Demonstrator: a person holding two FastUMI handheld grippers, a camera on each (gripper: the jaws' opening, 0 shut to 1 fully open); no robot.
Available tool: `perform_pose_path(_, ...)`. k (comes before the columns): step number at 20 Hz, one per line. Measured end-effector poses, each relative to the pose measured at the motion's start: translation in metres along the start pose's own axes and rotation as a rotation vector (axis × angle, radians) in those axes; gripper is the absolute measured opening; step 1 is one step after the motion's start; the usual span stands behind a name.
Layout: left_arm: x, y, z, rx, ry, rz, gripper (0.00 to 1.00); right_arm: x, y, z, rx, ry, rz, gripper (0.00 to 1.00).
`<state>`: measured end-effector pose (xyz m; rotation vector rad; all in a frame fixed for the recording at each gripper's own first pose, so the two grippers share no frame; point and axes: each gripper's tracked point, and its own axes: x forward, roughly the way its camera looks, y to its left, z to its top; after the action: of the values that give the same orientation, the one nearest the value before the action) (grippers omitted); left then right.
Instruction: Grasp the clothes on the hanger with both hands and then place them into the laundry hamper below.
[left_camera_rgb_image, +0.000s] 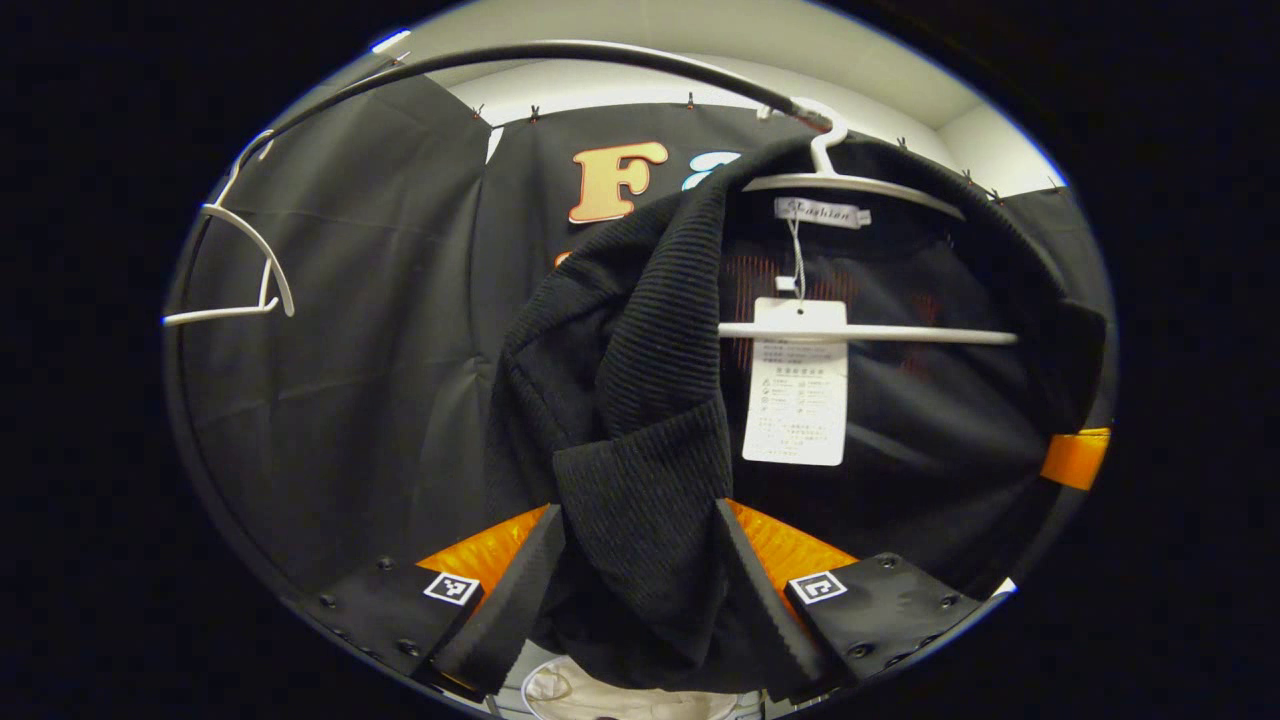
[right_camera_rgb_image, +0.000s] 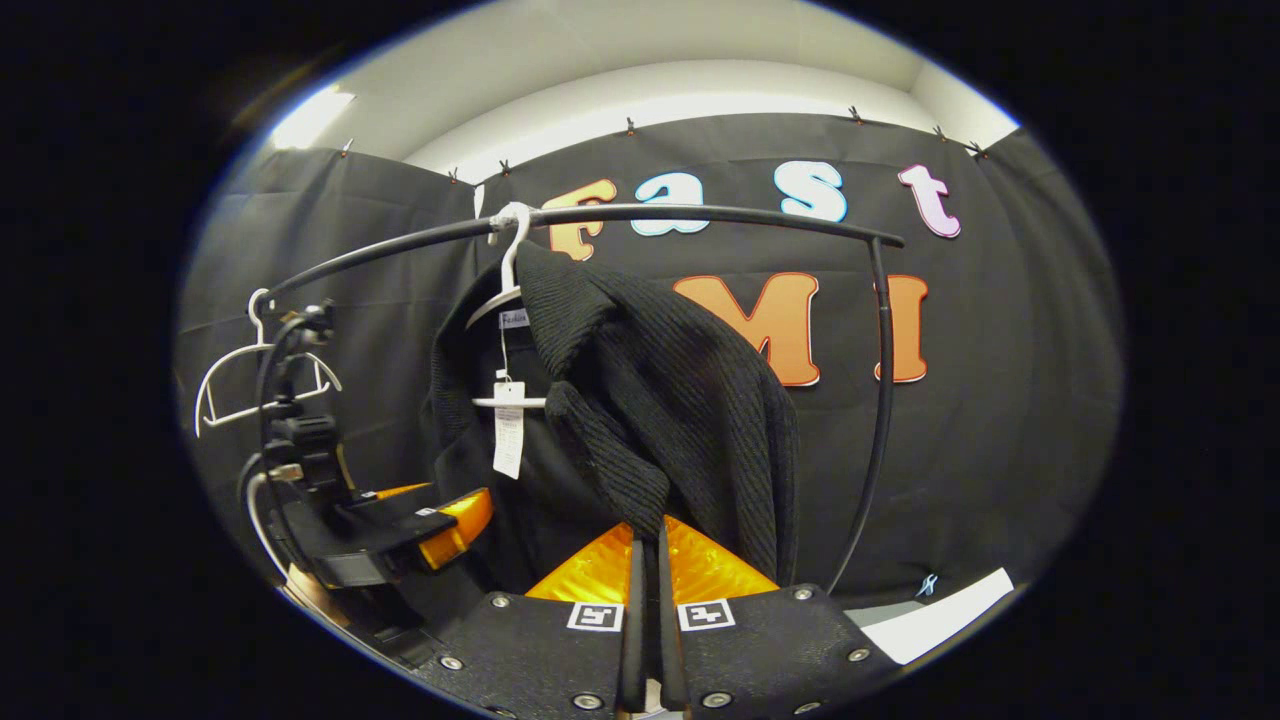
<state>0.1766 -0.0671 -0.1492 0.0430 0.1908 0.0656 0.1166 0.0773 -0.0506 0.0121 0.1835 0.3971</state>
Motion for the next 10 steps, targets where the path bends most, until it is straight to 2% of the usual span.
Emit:
perform_pose_path(1,0.005,0.0,0.0,0.01,0.0,0.006,1.0,-0.004,-0.001,0.003,-0.005,-0.005,0.004,0.06)
perform_pose_path(2,0.009,0.002,-0.001,0.022,-0.003,0.018,0.96,-0.007,-0.003,0.007,-0.01,-0.01,0.002,0.06)
perform_pose_path(4,0.01,0.005,0.0,0.047,-0.012,0.038,0.97,-0.016,-0.013,0.016,-0.028,-0.032,-0.012,0.04)
perform_pose_path(5,0.009,0.005,0.001,0.055,-0.009,0.046,1.0,-0.019,-0.018,0.022,-0.034,-0.043,-0.016,0.04)
perform_pose_path(6,0.012,0.006,-0.001,0.061,-0.007,0.051,0.92,-0.022,-0.021,0.027,-0.036,-0.053,-0.02,0.0)
perform_pose_path(7,0.012,0.009,0.0,0.068,-0.008,0.059,0.88,-0.024,-0.024,0.033,-0.039,-0.062,-0.023,0.04)
perform_pose_path(9,0.012,0.02,0.009,0.087,-0.022,0.086,0.77,-0.028,-0.034,0.047,-0.05,-0.083,-0.035,0.04)
perform_pose_path(10,0.008,0.029,0.016,0.1,-0.04,0.105,0.63,-0.029,-0.04,0.054,-0.055,-0.094,-0.042,0.04)
